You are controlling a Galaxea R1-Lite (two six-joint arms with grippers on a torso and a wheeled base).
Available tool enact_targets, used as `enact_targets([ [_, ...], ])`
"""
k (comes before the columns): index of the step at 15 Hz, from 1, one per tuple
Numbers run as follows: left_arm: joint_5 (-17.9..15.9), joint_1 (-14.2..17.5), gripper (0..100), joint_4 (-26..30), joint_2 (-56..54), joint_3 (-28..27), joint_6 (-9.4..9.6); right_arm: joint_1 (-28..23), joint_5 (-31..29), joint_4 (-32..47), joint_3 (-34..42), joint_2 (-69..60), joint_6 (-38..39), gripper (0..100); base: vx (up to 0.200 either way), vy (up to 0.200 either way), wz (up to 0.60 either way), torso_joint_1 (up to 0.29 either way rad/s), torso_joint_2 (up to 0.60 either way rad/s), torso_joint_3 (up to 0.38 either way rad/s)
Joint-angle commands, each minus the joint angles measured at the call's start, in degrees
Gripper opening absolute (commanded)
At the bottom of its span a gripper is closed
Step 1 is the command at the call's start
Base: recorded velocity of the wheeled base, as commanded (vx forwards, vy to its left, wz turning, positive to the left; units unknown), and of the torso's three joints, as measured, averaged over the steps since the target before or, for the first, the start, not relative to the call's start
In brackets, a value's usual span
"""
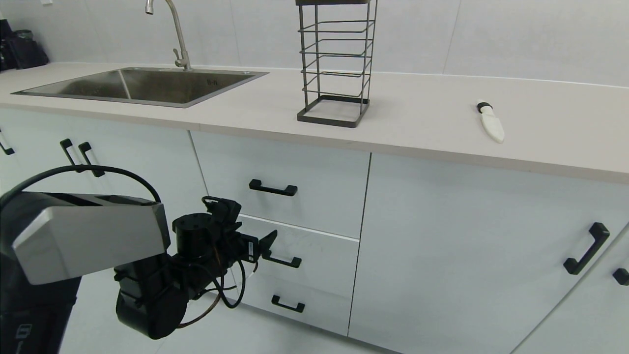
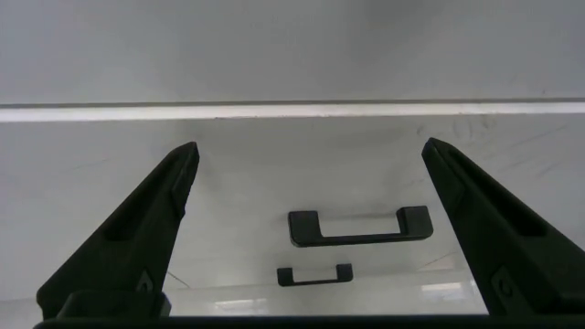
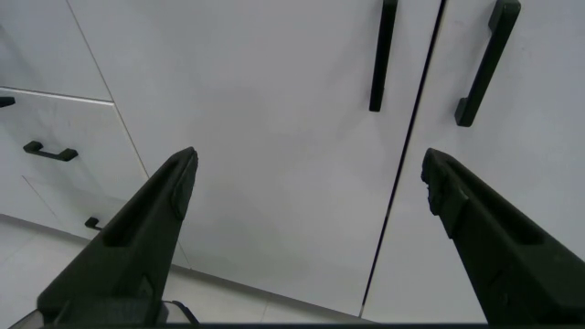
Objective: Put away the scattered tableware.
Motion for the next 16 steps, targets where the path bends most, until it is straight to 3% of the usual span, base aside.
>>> enact_targets([
  [1,-1.0,0.1,100,-0.3,-5.2,5.7,-0.11,0.0,0.0,0.0,0.0,0.1,0.0,100,0.0,0.0,0.0,0.0,0.0,0.0],
  [11,-1.0,0.9,100,1.1,-46.5,31.2,-0.37,0.0,0.0,0.0,0.0,0.1,0.0,100,0.0,0.0,0.0,0.0,0.0,0.0],
  [14,-0.9,4.8,100,6.5,-60.9,31.7,-0.46,0.0,0.1,0.0,0.0,0.1,0.0,100,0.0,0.0,0.0,0.0,0.0,0.0],
  [16,-0.9,7.8,100,13.4,-73.2,31.7,0.25,0.0,0.0,0.0,0.0,0.1,0.0,100,0.0,0.0,0.0,0.0,0.0,0.0],
])
